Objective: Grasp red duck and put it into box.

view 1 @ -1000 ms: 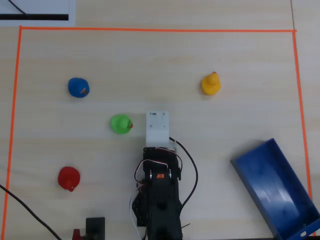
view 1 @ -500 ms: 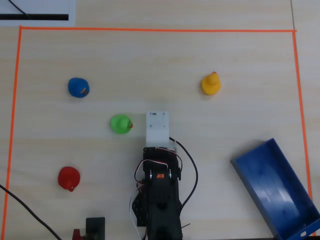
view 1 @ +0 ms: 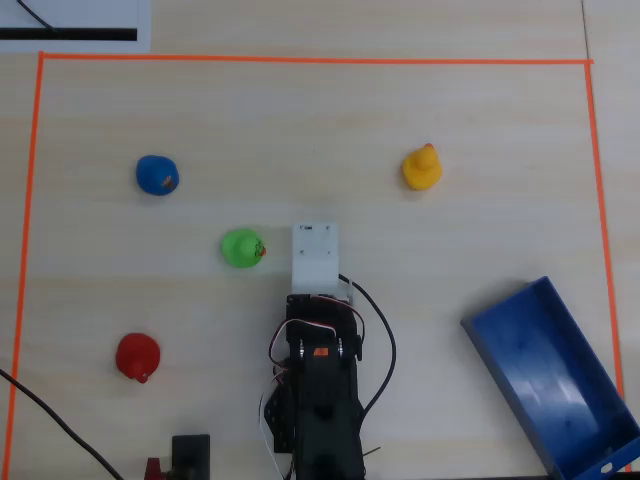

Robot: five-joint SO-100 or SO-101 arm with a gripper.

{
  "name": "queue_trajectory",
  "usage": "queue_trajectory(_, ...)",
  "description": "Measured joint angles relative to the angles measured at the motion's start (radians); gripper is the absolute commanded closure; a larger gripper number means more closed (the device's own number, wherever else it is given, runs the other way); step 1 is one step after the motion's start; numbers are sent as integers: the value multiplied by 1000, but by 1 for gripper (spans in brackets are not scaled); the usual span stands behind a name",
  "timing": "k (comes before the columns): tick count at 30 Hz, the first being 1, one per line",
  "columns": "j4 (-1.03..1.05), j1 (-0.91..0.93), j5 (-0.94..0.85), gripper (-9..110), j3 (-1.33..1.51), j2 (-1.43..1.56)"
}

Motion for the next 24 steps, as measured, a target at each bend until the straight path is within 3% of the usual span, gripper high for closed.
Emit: queue_trajectory(24,0,0,0,101,0,0)
